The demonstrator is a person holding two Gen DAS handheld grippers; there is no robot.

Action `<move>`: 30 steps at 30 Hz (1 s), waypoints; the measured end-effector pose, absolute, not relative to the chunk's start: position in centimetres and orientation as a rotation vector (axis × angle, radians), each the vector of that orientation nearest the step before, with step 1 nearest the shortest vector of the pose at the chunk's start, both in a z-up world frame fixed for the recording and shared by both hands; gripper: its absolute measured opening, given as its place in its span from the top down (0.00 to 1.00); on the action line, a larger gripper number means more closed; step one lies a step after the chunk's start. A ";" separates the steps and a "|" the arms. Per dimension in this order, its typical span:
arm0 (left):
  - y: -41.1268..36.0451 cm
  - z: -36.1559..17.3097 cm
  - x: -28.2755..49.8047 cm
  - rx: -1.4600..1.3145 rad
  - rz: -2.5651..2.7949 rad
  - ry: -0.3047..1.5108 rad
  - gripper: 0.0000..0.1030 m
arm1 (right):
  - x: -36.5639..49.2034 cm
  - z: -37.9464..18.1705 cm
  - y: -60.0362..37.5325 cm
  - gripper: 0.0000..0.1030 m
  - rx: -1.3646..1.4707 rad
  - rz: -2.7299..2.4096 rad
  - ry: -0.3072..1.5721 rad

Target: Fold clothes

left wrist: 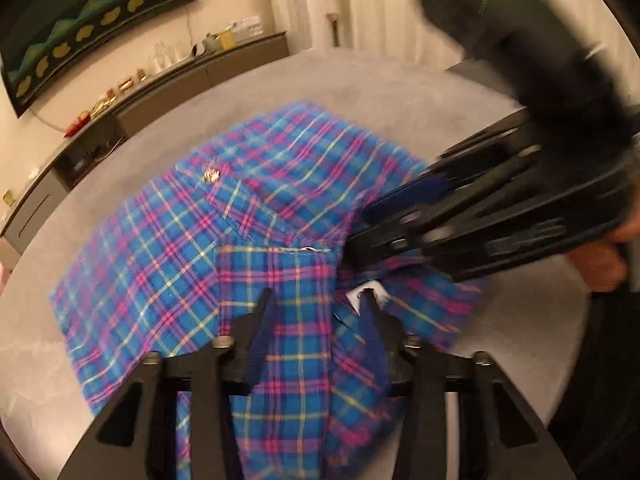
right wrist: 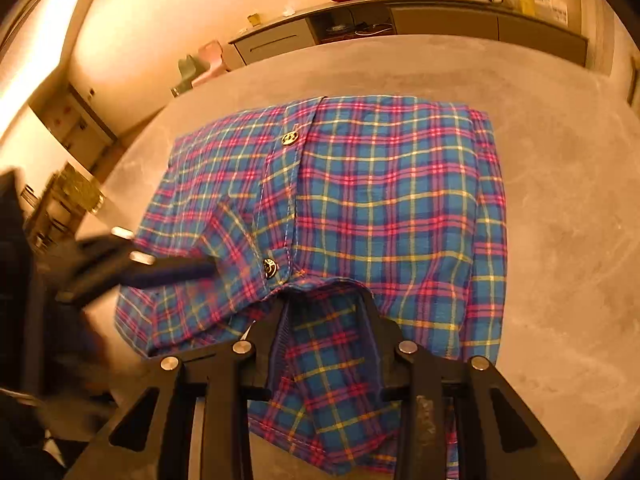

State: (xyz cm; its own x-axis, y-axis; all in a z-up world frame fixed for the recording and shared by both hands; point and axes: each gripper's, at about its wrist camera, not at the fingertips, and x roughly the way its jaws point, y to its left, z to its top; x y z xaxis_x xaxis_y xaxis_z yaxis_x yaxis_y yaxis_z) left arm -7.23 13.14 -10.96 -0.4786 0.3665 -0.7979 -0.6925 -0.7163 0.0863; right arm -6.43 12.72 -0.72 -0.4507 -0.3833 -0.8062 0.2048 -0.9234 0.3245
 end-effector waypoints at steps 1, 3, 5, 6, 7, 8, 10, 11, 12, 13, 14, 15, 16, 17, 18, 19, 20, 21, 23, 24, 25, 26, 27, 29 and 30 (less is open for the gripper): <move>12.7 -10.9 -7.7 -1.064 2.206 0.484 0.92 | -6.5 -0.8 12.9 0.65 1.399 -2.391 -0.272; 11.2 -11.0 -8.8 -1.104 2.197 0.330 0.96 | -6.8 -0.9 13.3 0.65 1.404 -2.364 -0.302; 9.1 -11.1 -9.8 -1.127 2.199 0.163 0.98 | -7.2 -1.0 13.6 0.65 1.417 -2.331 -0.333; 8.0 -11.2 -10.0 -1.145 2.181 0.027 0.98 | -7.4 -1.1 13.8 0.65 1.424 -2.314 -0.349; 7.1 -11.4 -10.1 -1.150 2.156 -0.090 0.98 | -7.6 -1.1 14.1 0.65 1.435 -2.291 -0.373; 6.2 -11.6 -10.2 -1.154 2.126 -0.191 0.98 | -7.7 -1.2 14.6 0.65 1.453 -2.267 -0.414; 5.4 -12.3 -9.9 -1.157 2.090 -0.278 0.98 | -8.4 -1.5 15.2 0.66 1.490 -2.223 -0.515; 5.2 -12.6 -9.8 -1.156 2.091 -0.281 0.98 | -8.6 -1.7 15.5 0.66 1.508 -2.201 -0.577; 5.0 -12.8 -9.8 -1.155 2.094 -0.281 0.98 | -8.8 -1.9 15.9 0.66 1.525 -2.178 -0.640; 4.8 -12.9 -9.8 -1.161 2.075 -0.339 0.98 | -9.1 -2.1 16.1 0.66 1.541 -2.159 -0.695; 5.0 -12.6 -9.9 -1.171 2.063 -0.378 0.98 | -9.2 -2.2 16.2 0.66 1.559 -2.153 -0.730; 5.2 -12.4 -9.8 -1.169 2.072 -0.363 0.98 | -9.3 -2.2 16.1 0.66 1.589 -2.150 -0.768; 5.4 -12.3 -9.5 -1.163 2.085 -0.338 0.98 | -9.3 -2.0 15.8 0.66 1.616 -2.160 -0.761; 6.0 -12.0 -9.0 -1.156 2.106 -0.275 0.98 | -9.3 -1.5 15.2 0.66 1.648 -2.193 -0.708; 6.8 -11.8 -8.4 -1.147 2.128 -0.205 0.98 | -9.1 -0.7 14.1 0.66 1.660 -2.259 -0.598; 7.5 -11.6 -7.7 -1.135 2.136 -0.127 0.97 | -8.9 0.3 12.7 0.66 1.637 -2.336 -0.451; 8.1 -11.5 -7.0 -1.122 2.139 -0.048 0.95 | -8.6 1.0 11.2 0.66 1.612 -2.400 -0.304; 8.8 -11.3 -6.3 -1.108 2.140 0.031 0.94 | -8.5 0.8 9.8 0.66 1.597 -2.433 -0.178; 10.1 -11.1 -5.0 -1.078 2.138 0.187 0.94 | -8.6 -0.4 7.9 0.65 1.588 -2.485 0.005; 10.1 -11.0 -4.7 -1.080 2.143 0.212 0.93 | -8.6 -0.5 7.4 0.65 1.576 -2.499 0.076; 10.0 -10.9 -4.4 -1.084 2.150 0.227 0.87 | -8.7 -0.6 7.1 0.65 1.569 -2.508 0.120; 9.9 -10.8 -4.3 -1.100 2.161 0.231 0.79 | -8.7 -0.6 7.4 0.65 1.583 -2.503 0.081; 9.7 -10.5 -4.2 -1.121 2.202 0.248 0.73 | -8.7 -0.4 7.7 0.65 1.590 -2.500 0.040; 9.2 -9.7 -3.9 -1.148 2.302 0.302 0.52 | -7.9 0.5 9.0 0.65 1.564 -2.517 -0.050; 8.9 -9.2 -3.6 -1.150 2.358 0.339 0.51 | -7.1 1.2 9.5 0.65 1.530 -2.540 -0.086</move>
